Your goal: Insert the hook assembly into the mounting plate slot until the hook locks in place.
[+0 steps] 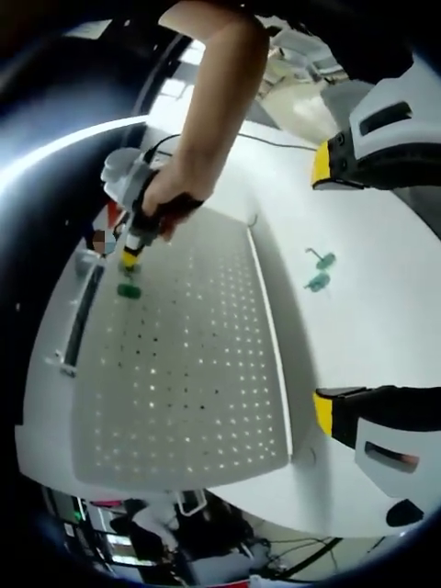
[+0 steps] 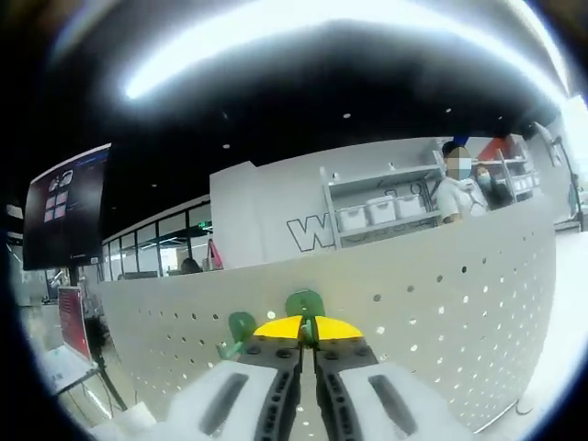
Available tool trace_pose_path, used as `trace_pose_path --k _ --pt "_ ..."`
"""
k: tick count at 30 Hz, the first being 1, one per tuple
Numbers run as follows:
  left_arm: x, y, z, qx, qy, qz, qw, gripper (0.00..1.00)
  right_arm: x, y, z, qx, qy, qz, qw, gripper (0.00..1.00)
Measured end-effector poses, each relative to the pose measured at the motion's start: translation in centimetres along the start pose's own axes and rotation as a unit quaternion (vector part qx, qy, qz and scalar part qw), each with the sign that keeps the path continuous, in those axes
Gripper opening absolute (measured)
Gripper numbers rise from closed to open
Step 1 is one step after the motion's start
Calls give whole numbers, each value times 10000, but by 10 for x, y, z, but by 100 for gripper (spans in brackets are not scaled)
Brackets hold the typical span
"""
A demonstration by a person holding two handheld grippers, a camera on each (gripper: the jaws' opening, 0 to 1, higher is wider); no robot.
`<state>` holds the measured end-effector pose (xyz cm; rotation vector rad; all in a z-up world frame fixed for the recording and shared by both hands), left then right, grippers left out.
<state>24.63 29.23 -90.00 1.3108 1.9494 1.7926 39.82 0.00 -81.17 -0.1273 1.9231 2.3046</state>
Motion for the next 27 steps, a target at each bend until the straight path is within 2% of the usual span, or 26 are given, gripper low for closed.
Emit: trace_pose_path --k 10,19,23,27 --pt "1 -2 4 25 54 37 10000 90 1 -4 4 49 -14 3 10000 0" --pt "2 -2 6 -44 74 117 9999 89 -2 -11 5 -87 -64 71 9999 0" --pt "2 -3 6 -14 74 115 9999 89 -1 -10 5 -1 -73 77 9999 0" --pt "1 -2 6 -54 87 131 9999 88 -2 -7 4 -39 -59 218 9997 1"
Point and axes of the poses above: the point that each gripper's makers call its tool centre point, and the gripper's own axes: x roughly backward along the fingers, z roughly to its left, y roughly out of its top, the point moved 10 cm from there along x, roughly backward along the fingers
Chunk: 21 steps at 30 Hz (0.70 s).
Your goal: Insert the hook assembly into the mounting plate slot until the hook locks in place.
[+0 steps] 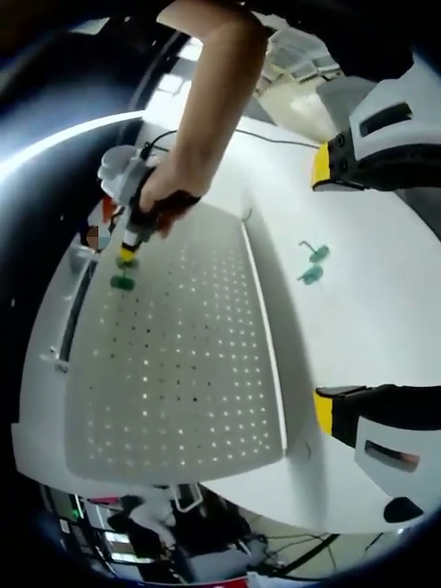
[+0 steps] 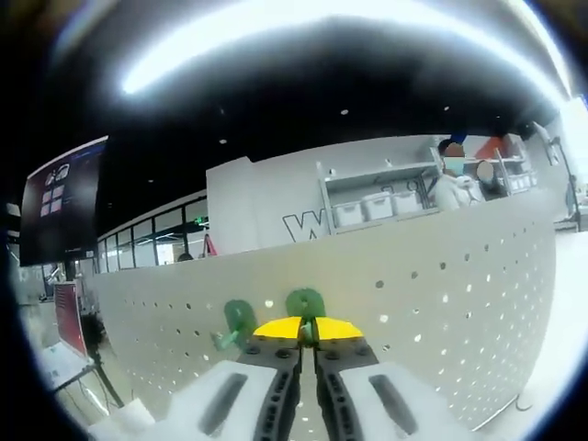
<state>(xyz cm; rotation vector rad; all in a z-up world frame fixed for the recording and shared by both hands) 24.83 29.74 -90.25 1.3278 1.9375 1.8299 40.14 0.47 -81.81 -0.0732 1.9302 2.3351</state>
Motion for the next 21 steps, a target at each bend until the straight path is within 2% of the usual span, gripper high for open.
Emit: trace_pose_path --k 2,4,6,7,8,9,14,16,21 --pt "0 0 1 -35 23 27 10000 89 1 0 1 52 -4 68 10000 2" --pt "0 -1 1 -26 13 39 10000 89 3 -1 0 1 -35 115 9999 7" --pt "0 -1 1 -16 11 44 10000 89 7 0 -3 -175 -211 153 9995 18" --pt "0 -1 1 -28 18 57 10000 89 10 4 -2 -370 -215 76 9991 19" --pt "0 -1 1 -36 28 63 10000 88 13 12 -1 -446 -65 -140 9989 19" --pt "0 -1 1 -48 46 56 10000 88 15 17 1 -427 19 -212 9989 18" --pt "-2 -1 0 -35 7 98 9999 87 26 34 1 -404 154 -370 9984 19" --pt "-2 1 -1 -49 4 82 10000 87 32 38 -2 -507 176 -345 9980 20" --pt "-1 1 -1 -42 -22 103 9999 88 62 27 -9 -290 254 113 9992 20"
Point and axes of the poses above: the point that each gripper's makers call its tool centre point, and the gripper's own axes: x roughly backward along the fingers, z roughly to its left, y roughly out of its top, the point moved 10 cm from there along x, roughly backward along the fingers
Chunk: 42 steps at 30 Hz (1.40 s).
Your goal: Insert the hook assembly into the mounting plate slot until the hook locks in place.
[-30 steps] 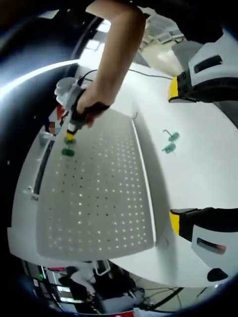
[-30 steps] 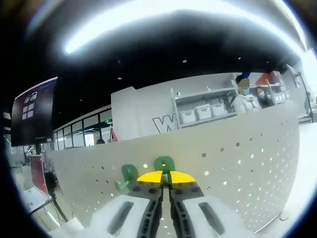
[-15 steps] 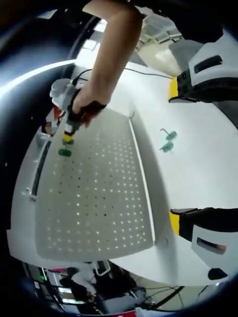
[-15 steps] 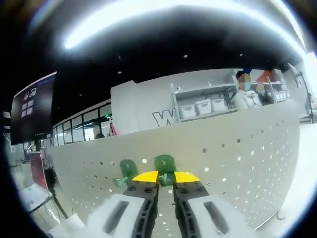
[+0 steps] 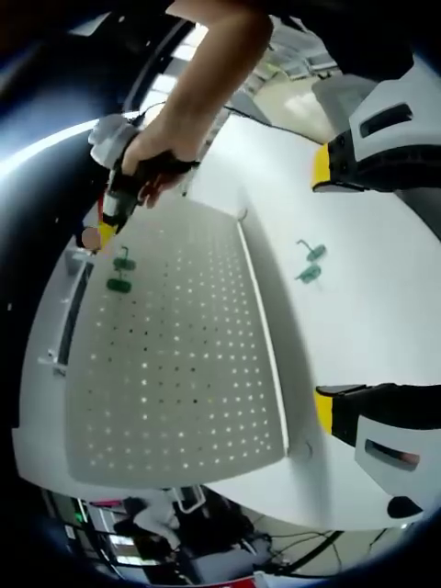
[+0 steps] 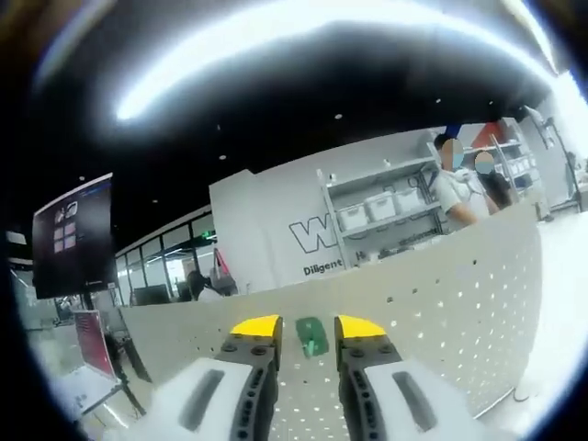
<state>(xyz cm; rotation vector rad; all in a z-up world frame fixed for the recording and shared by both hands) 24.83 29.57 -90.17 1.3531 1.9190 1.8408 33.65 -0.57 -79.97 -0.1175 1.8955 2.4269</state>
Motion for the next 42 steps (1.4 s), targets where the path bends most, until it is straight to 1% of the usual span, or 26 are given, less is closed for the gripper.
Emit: trace_pose_path --k 2,3,5,7,11,13,14,15,16,17,18,19,20,23,24,25,29,31,33,37,42 --pt "1 0 -1 0 -10 7 10000 88 10 -5 -3 63 42 133 9999 20" --pt "1 -1 -1 -4 -10 10 10000 88 15 -9 -7 117 63 258 9996 20" --pt "2 -1 -2 -8 -17 20 10000 88 26 -15 -11 112 78 394 9991 20" --pt "3 -2 -4 -4 -23 30 10000 88 34 -21 -15 188 122 597 9980 20" --pt "6 -6 -7 5 -33 82 10000 88 54 -37 -19 206 312 1072 9935 20" --pt "8 -8 -8 4 -34 102 9999 89 65 -45 -20 421 459 1354 9888 20" --pt "9 -9 -8 4 -36 111 9999 89 72 -49 -23 622 508 1512 9852 20" --pt "10 -10 -9 8 -43 120 9999 89 76 -51 -24 727 566 1588 9830 20" --pt "10 -11 -9 22 -71 141 9999 90 82 -54 -25 767 653 1705 9802 20" --pt "11 -14 -10 145 -160 204 9996 90 86 -56 -26 741 712 1823 9779 20" --pt "11 -15 -10 217 -196 189 9994 89 91 -60 -27 771 773 1977 9742 20" --pt "12 -16 -11 302 -224 161 9992 89 94 -62 -28 775 779 2005 9735 20" --pt "13 -17 -12 342 -226 173 9990 89 97 -65 -28 760 808 2107 9712 20" --pt "12 -23 -14 331 -278 308 9986 91 108 -73 -31 624 809 2246 9691 20" --pt "11 -28 -15 381 -362 445 9976 92 113 -77 -32 437 720 2283 9699 20" --pt "10 -30 -15 380 -381 468 9975 91 119 -81 -33 276 564 2260 9721 20" --pt "11 -39 -18 369 -382 625 9966 91 133 -94 -33 105 489 2430 9687 20" --pt "12 -42 -19 393 -393 661 9963 91 138 -99 -30 107 523 2515 9664 20" --pt "13 -45 -20 406 -413 731 9956 91 146 -106 -28 175 581 2651 9623 20" --pt "14 -51 -20 338 -367 833 9953 91 158 -112 -28 179 566 2736 9600 20" --pt "16 -56 -22 350 -371 922 9944 92 172 -124 -26 199 619 3009 9514 22"
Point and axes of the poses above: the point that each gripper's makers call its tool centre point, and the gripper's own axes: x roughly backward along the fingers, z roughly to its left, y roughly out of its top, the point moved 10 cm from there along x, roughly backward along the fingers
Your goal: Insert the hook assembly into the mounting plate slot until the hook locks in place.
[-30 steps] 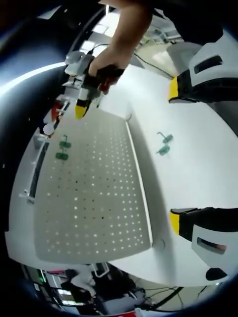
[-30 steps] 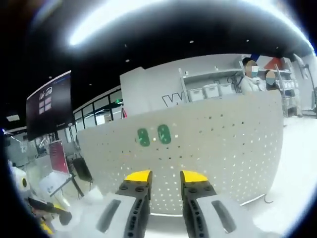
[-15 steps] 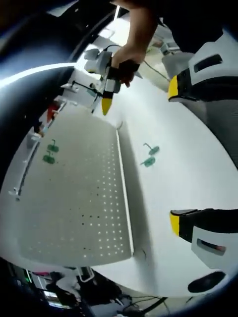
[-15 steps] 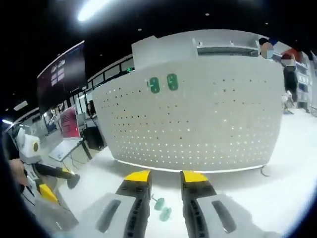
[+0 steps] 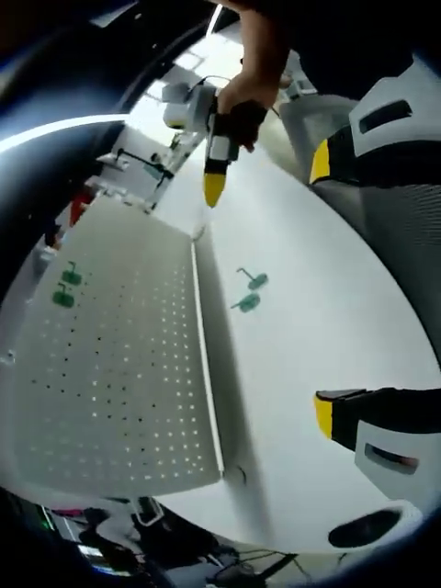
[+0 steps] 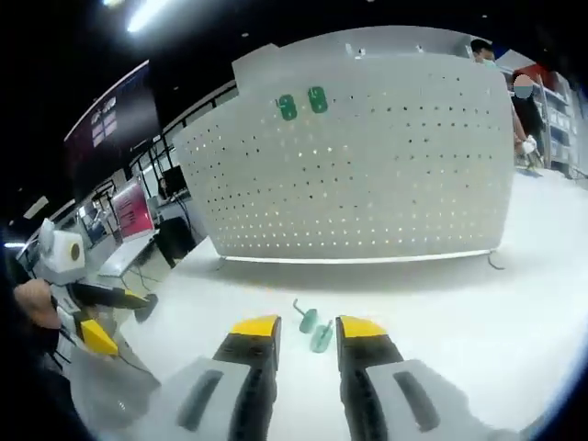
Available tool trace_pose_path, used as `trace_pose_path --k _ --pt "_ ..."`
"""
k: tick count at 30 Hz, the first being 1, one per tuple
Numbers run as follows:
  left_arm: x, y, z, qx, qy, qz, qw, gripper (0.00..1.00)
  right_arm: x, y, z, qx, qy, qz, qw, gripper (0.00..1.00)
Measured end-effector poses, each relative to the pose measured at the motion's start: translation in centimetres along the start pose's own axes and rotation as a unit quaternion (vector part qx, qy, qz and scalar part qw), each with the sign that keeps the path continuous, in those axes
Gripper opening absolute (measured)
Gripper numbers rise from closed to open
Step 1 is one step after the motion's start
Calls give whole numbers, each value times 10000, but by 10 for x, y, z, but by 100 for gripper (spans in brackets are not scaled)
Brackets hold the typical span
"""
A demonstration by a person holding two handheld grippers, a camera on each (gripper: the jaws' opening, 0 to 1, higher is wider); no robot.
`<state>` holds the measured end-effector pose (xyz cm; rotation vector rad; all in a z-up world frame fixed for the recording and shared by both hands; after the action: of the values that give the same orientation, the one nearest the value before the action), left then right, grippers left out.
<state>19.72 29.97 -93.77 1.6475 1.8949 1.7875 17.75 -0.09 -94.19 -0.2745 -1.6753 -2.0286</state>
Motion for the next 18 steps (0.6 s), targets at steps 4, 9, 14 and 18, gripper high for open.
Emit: trace_pose_path --k 4,9,14,18 --pt "0 -3 -1 -49 38 55 10000 93 1 -13 4 -24 142 304 9994 25" --pt "1 -6 -2 -82 54 107 9999 93 0 -25 4 -105 268 632 9976 29" --pt "2 -11 -1 -63 102 150 9998 94 -2 -38 7 -143 437 1009 9938 31" --pt "3 -17 0 -30 136 249 9996 95 -4 -46 7 -132 588 1295 9897 32"
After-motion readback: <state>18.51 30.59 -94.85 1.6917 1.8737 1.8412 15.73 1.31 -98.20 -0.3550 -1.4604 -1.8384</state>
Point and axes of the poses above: the point that each gripper's makers call its tool centre point, and the gripper's own axes: x roughly backward along the fingers, z roughly to its left, y roughly out of its top, the point moved 10 cm from there along x, roughly backward along the fingers
